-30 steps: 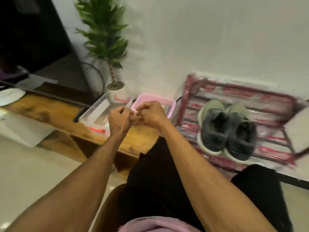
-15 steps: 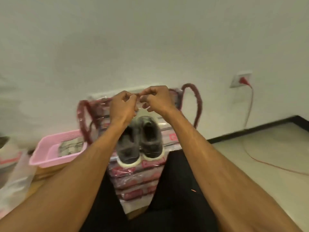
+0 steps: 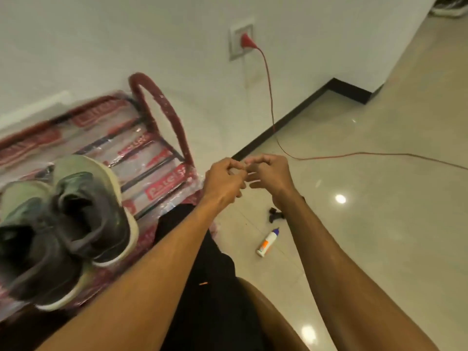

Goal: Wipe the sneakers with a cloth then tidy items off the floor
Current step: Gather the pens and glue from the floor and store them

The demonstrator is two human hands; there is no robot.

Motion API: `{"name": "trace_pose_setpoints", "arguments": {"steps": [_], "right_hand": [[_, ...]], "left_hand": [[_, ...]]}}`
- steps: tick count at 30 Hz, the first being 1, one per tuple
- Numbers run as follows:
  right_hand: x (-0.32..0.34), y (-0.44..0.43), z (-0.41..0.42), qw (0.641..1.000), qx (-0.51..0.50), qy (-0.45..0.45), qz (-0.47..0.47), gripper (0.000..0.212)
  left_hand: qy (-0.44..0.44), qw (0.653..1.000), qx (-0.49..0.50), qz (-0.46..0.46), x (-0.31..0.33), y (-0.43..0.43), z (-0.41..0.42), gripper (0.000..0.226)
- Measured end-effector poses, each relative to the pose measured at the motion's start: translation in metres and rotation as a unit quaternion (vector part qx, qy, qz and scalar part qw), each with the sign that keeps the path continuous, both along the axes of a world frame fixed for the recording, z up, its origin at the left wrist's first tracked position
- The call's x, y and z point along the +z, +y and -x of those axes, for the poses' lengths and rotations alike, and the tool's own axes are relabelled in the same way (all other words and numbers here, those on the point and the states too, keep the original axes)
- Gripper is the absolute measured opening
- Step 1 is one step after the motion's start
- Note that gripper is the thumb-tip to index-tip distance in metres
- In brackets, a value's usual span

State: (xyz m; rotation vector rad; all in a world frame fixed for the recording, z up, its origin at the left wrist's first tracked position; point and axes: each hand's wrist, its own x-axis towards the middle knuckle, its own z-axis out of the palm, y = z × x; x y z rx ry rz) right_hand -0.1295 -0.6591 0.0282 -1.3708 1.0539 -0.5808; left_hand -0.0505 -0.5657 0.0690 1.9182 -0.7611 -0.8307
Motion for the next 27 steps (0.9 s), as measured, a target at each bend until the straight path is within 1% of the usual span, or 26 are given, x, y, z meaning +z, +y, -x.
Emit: {"name": "trace_pose_setpoints", "arguments": {"steps": [2,4,8,11,16,22,27], "right_hand": [[-0.03,-0.008,0.018,0.999,-0.028,0.021,-0.021,0.018],[-0.058,-0.014,0.034,0.996,-0.058,0.047,-0.043,0.02],[-0.11,-0.018,0.057,0.987,-0.095,0.075,-0.11,0.021],[-0.143,-0.017,0.065,0.977,-0.115,0.085,-0.161,0.022],[-0.195,-0.018,0.066,0.956,-0.155,0.114,-0.219,0.022],[-0.255,-0.021,0.056,0.937,-0.189,0.157,-0.249,0.016],[-0.308,-0.024,0.046,0.914,-0.21,0.225,-0.263,0.017]], "left_hand": [[0.027,0.999,-0.028,-0.027,-0.017,-0.012,0.01,0.008],[0.036,0.996,-0.053,-0.061,-0.037,-0.026,0.022,0.009],[0.047,0.989,-0.072,-0.124,-0.084,-0.05,0.031,0.019],[0.057,0.984,-0.073,-0.155,-0.121,-0.065,0.032,0.022],[0.067,0.977,-0.074,-0.186,-0.172,-0.076,0.028,0.018],[0.084,0.969,-0.07,-0.22,-0.219,-0.084,0.012,0.019],[0.088,0.962,-0.089,-0.243,-0.254,-0.094,0.001,0.021]]}}
